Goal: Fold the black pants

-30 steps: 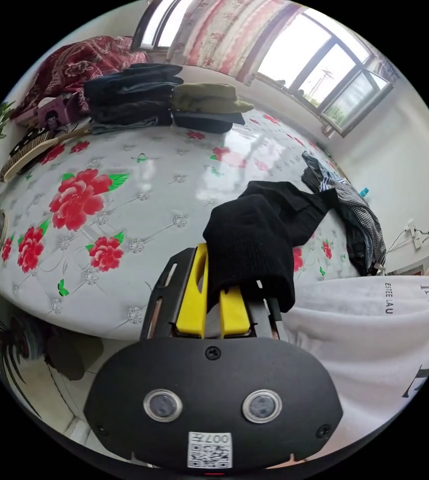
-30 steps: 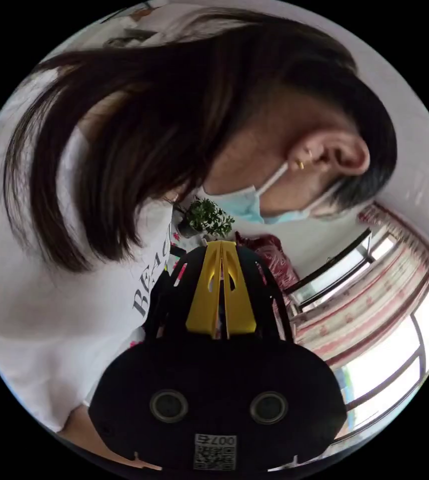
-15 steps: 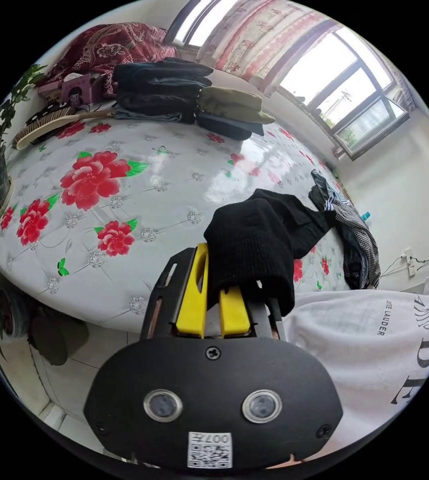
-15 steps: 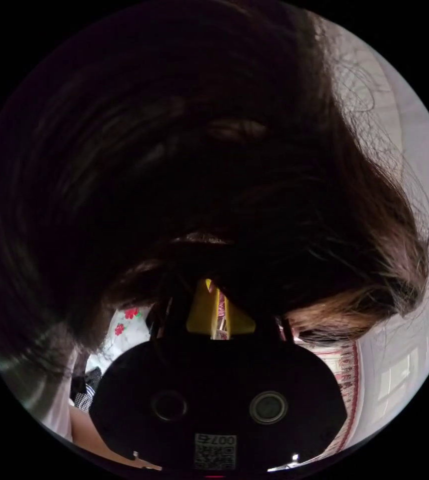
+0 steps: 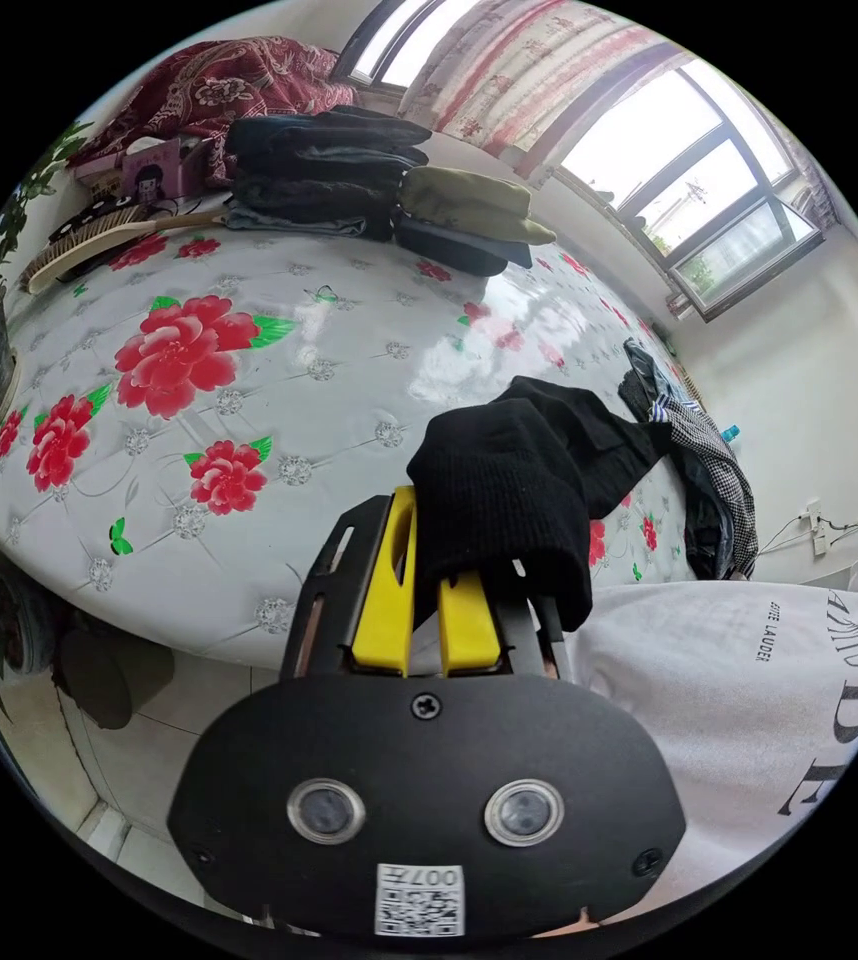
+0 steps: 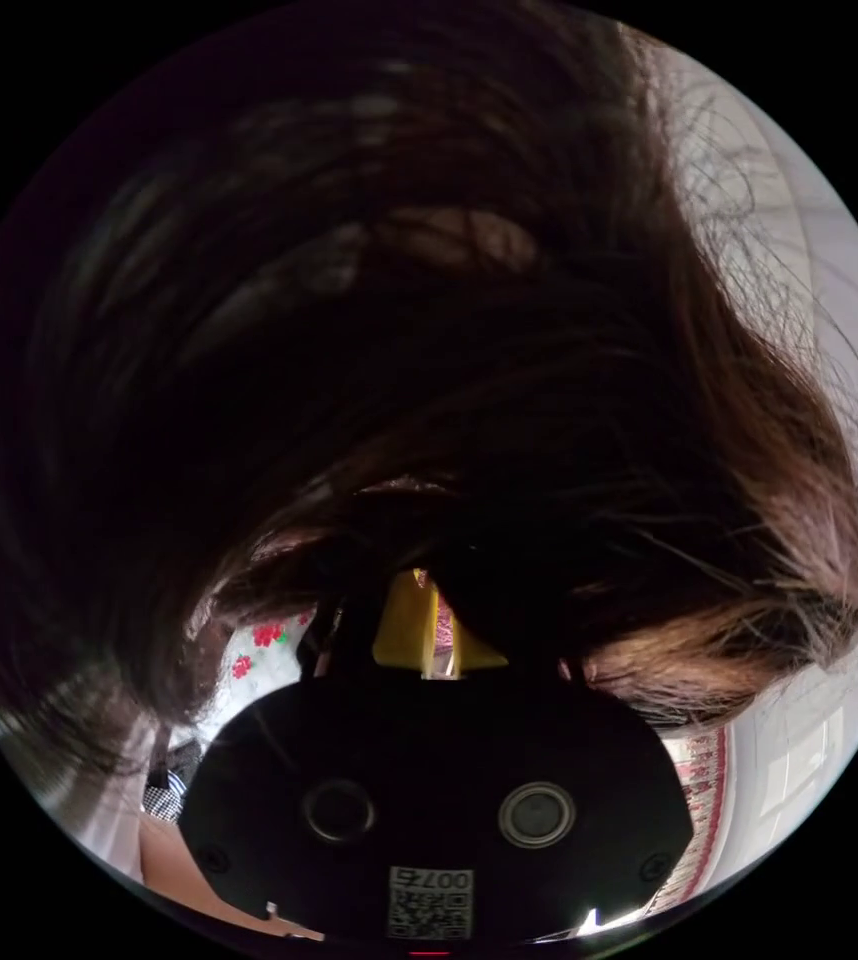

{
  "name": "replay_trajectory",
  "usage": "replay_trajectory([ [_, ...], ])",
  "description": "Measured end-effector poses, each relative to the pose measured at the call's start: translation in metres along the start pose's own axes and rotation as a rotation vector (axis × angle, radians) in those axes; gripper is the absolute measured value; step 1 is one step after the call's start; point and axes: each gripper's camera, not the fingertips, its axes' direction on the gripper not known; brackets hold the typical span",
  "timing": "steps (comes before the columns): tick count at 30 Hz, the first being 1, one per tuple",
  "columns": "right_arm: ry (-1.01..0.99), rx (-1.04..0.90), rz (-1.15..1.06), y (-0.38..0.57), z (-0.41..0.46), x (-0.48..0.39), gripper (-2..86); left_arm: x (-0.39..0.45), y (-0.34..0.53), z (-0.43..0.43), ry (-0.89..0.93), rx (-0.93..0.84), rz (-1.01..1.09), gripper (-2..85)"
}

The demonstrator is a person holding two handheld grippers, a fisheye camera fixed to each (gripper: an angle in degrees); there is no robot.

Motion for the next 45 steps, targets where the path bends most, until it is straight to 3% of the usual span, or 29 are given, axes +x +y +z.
replay_trajectory([
  [18,-0.05,-0.014,0.018,0.049,0.021,0.006,5.6,0.021,0.006,-0.011,-0.011,-0.008,-0.01,-0.6],
  [34,-0.027,-0.005,0.064,0.128,0.024,0.019,2.6,0.04,0.012,-0.017,-0.024,-0.018,-0.012,-0.6],
  [37,0.031,-0.014,0.184,0.158,0.022,0.017,0.7,0.043,0.013,-0.018,-0.024,-0.018,-0.016,-0.6],
  [40,0.225,-0.097,0.451,0.207,0.025,0.012,0.5,0.043,0.014,-0.021,-0.019,-0.013,-0.028,-0.7],
  [42,0.355,-0.142,0.77,0.271,0.037,0.003,1.0,0.045,0.015,-0.029,-0.004,0.005,-0.023,-0.7],
  [43,0.366,-0.162,0.862,0.291,0.043,-0.001,1.4,0.047,0.015,-0.032,-0.004,0.011,-0.021,-0.7],
  [45,0.294,-0.322,1.261,0.381,0.083,-0.033,3.9,0.05,0.017,-0.045,-0.003,0.035,-0.018,-0.7],
])
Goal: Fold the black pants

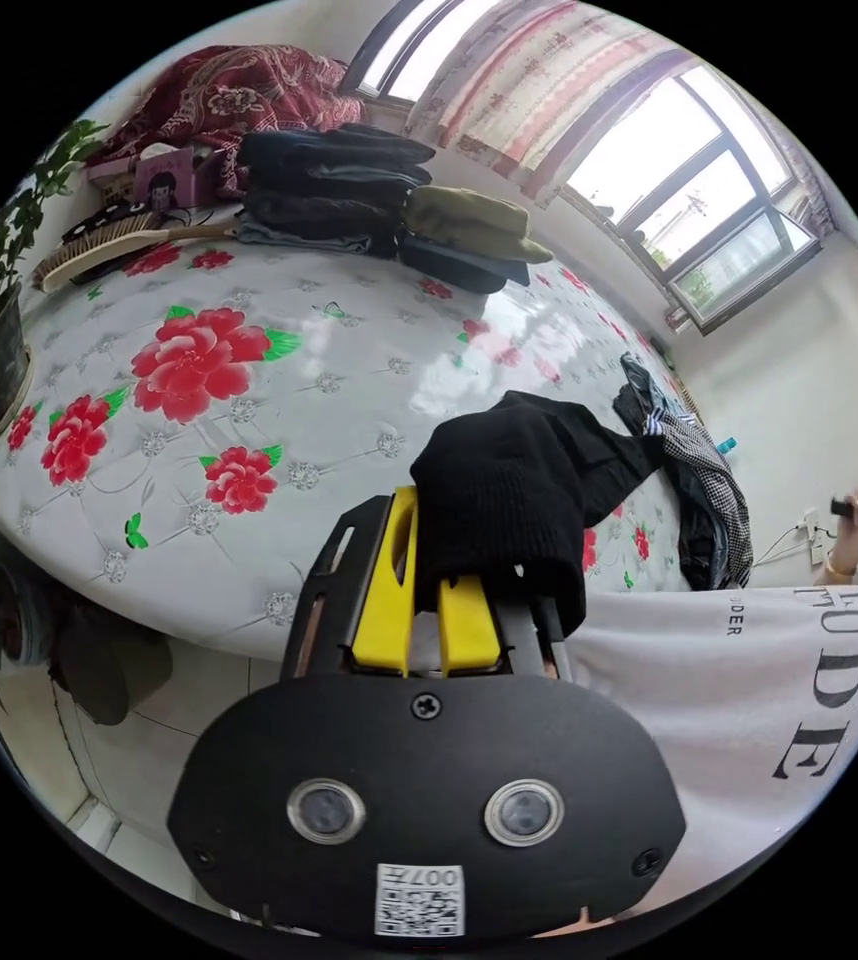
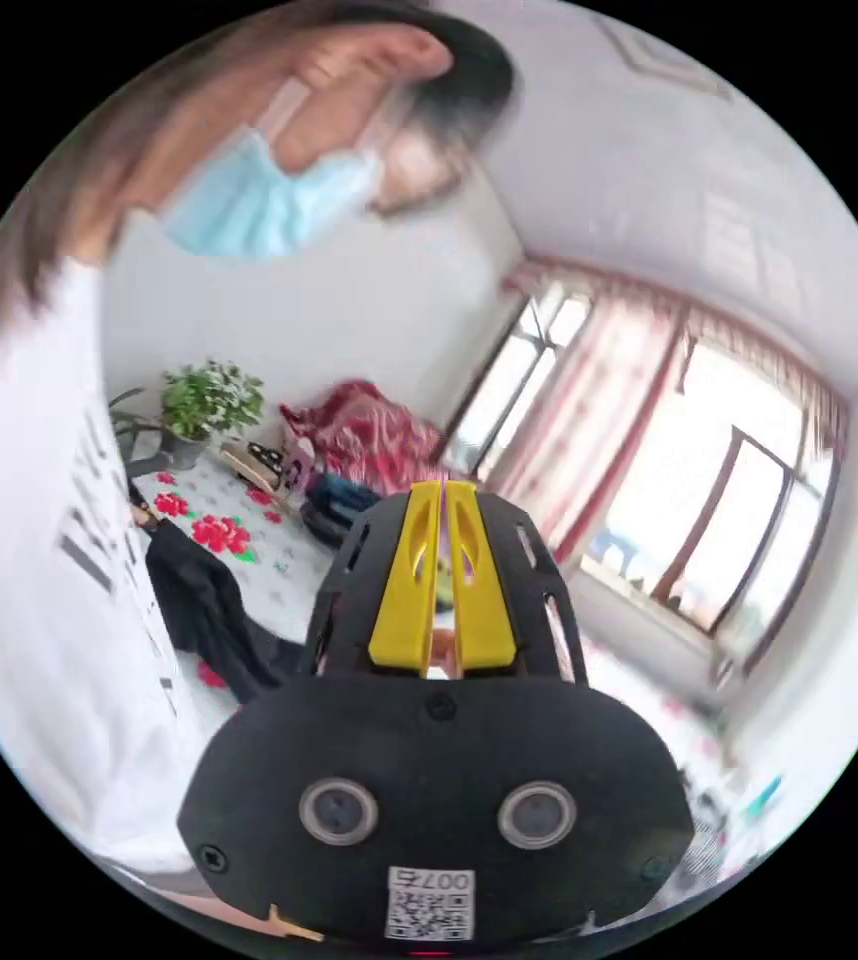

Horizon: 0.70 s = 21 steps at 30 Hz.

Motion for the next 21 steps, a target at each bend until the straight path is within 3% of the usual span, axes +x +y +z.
replay_trajectory([
  [5,-0.182,-0.516,0.449,0.167,0.142,0.06,7.8,-0.01,0.007,-0.035,-0.027,0.053,-0.046,-0.7],
  [8,-0.138,-0.753,0.494,0.248,0.194,0.065,8.5,-0.021,0.015,-0.05,-0.072,0.071,-0.098,-0.7],
  [13,-0.109,-0.924,0.578,0.318,0.244,0.087,8.8,-0.032,0.032,-0.062,-0.086,0.108,-0.23,-0.7],
  [17,-0.214,-1.08,0.57,0.358,0.278,0.079,7.2,-0.026,0.037,-0.061,-0.105,0.121,-0.283,-0.7],
  [21,-0.222,-1.095,0.496,0.347,0.287,0.09,1.6,-0.027,0.016,-0.055,-0.119,0.126,-0.298,-0.7],
])
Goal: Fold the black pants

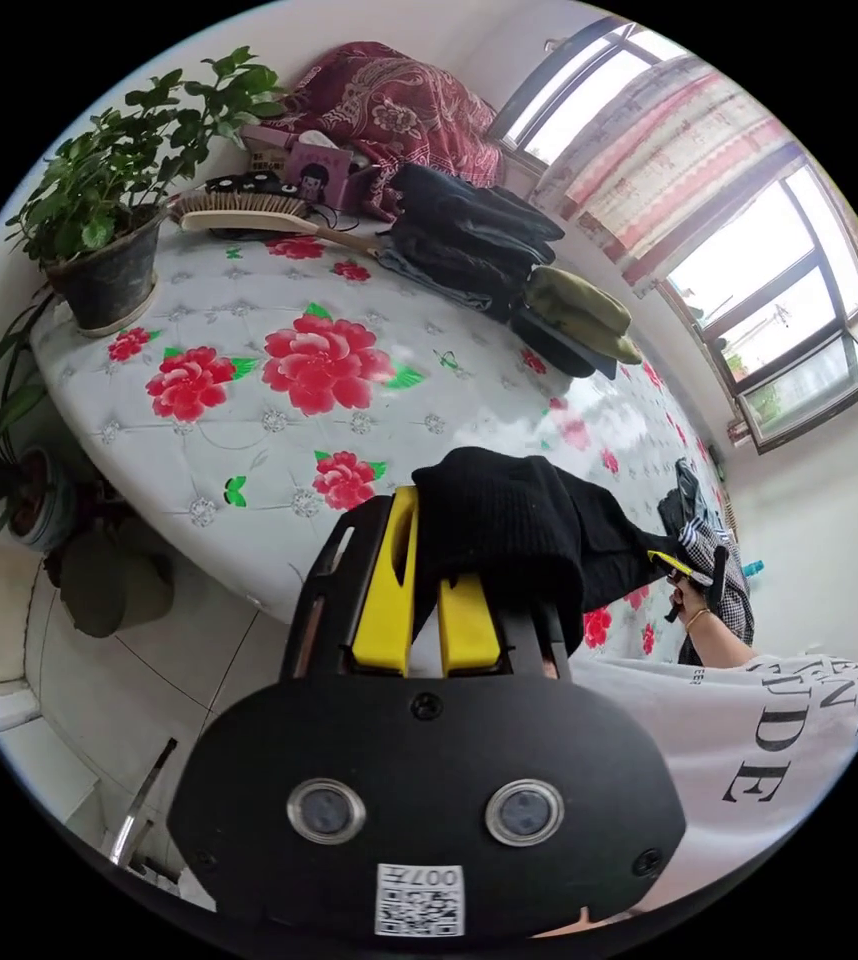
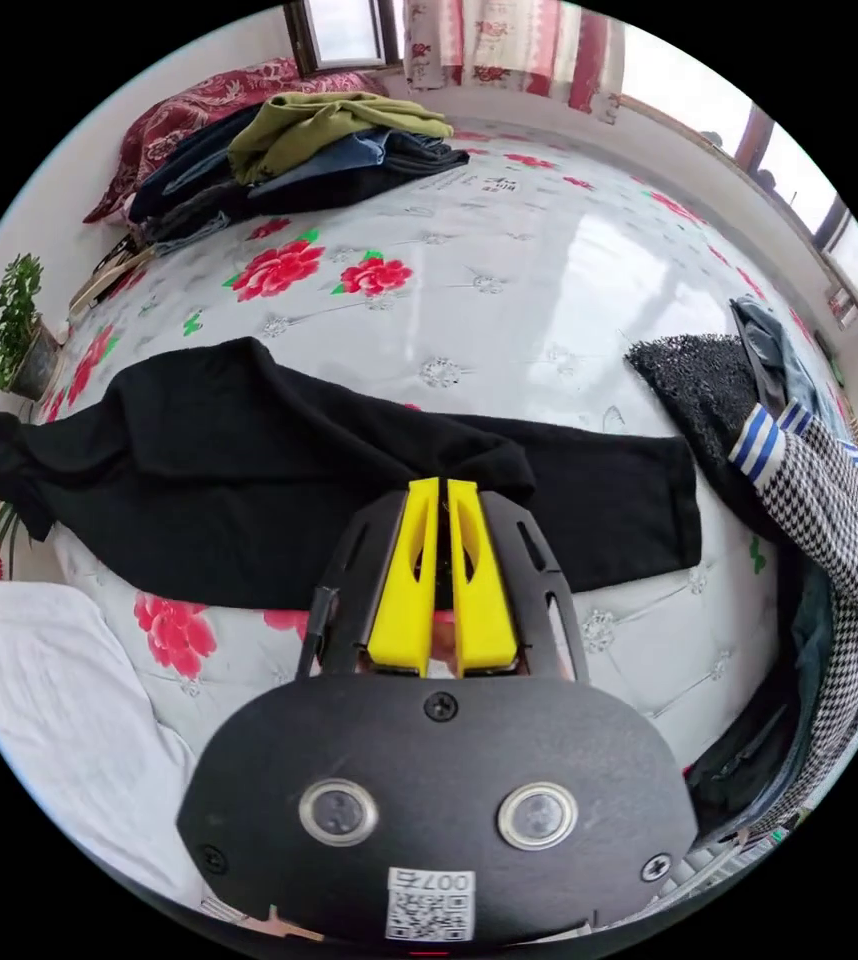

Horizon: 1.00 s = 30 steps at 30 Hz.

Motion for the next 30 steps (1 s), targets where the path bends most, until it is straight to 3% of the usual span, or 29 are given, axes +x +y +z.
replay_trajectory([
  [2,-0.022,0.048,-0.001,-0.009,-0.025,0.01,0.6,0.005,-0.026,0.005,0.019,0.005,0.014,-0.7],
  [7,-0.077,0.465,0.102,0.0,-0.162,0.046,-0.1,0.046,-0.123,-0.023,0.063,0.138,0.152,-0.7],
  [9,-0.08,0.674,0.124,0.035,-0.231,0.047,-0.2,0.076,-0.148,-0.053,0.045,0.229,0.292,-0.7],
  [13,-0.126,0.845,0.163,0.113,-0.291,0.043,-0.2,0.084,-0.14,-0.08,-0.027,0.3,0.447,-0.7],
  [16,-0.174,0.788,0.221,0.175,-0.284,0.033,-0.2,0.049,-0.12,-0.063,-0.06,0.202,0.449,-0.5],
  [21,-0.282,0.351,0.469,0.264,-0.183,0.004,-0.2,-0.032,-0.07,0.026,-0.247,-0.185,0.302,-0.6],
  [24,-0.322,0.233,0.514,0.295,-0.157,-0.023,-0.2,-0.058,-0.045,0.054,-0.259,-0.294,0.251,-0.7],
  [30,-0.273,0.282,0.485,0.311,-0.208,-0.045,-0.3,-0.069,-0.048,0.041,-0.158,-0.222,0.235,1.9],
])
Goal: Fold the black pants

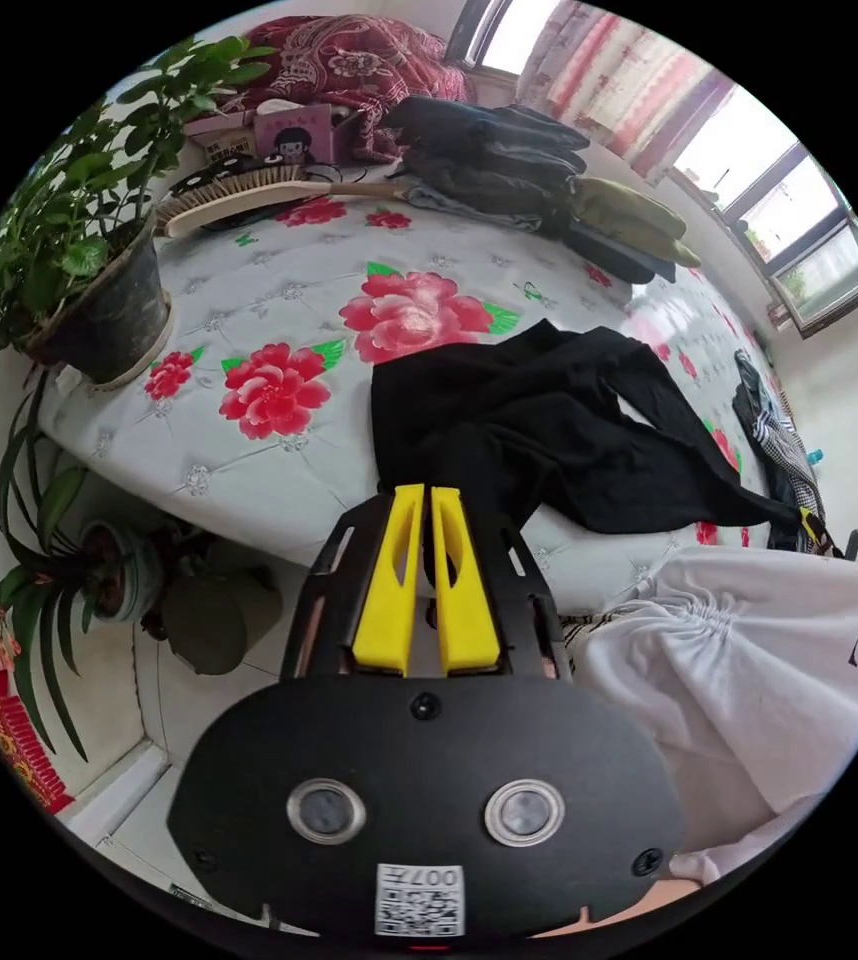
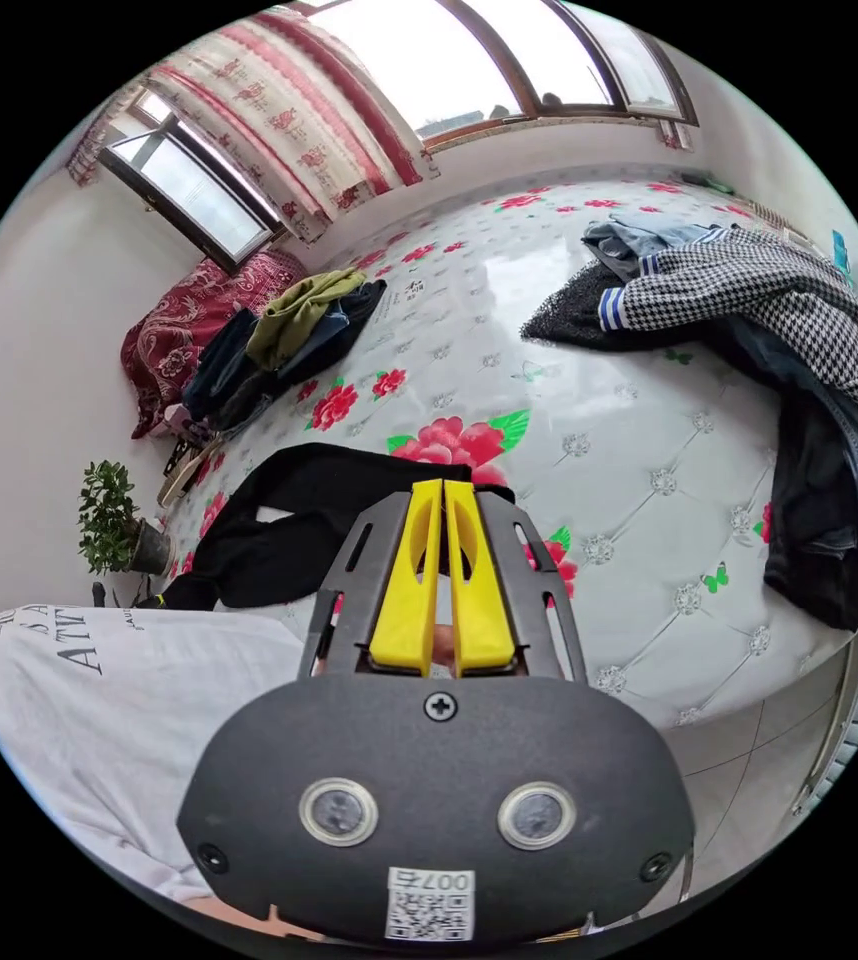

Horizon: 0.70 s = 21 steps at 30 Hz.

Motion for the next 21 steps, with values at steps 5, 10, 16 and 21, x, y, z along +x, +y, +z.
replay_trajectory([
  [5,-0.02,0.047,-0.02,0.015,-0.046,-0.026,-0.2,0.008,-0.004,-0.005,0.095,0.015,0.104,0.7],
  [10,0.282,-0.038,-0.042,0.044,-0.083,-0.044,-0.1,0.029,0.008,0.041,0.082,-0.289,0.262,-0.8],
  [16,0.569,-0.063,0.15,0.076,-0.08,-0.019,0.6,-0.03,0.025,0.011,0.036,-0.179,0.05,-0.3],
  [21,0.335,0.001,-0.018,0.073,-0.009,-0.068,3.4,-0.018,-0.038,-0.001,0.028,-0.003,0.087,6.5],
])
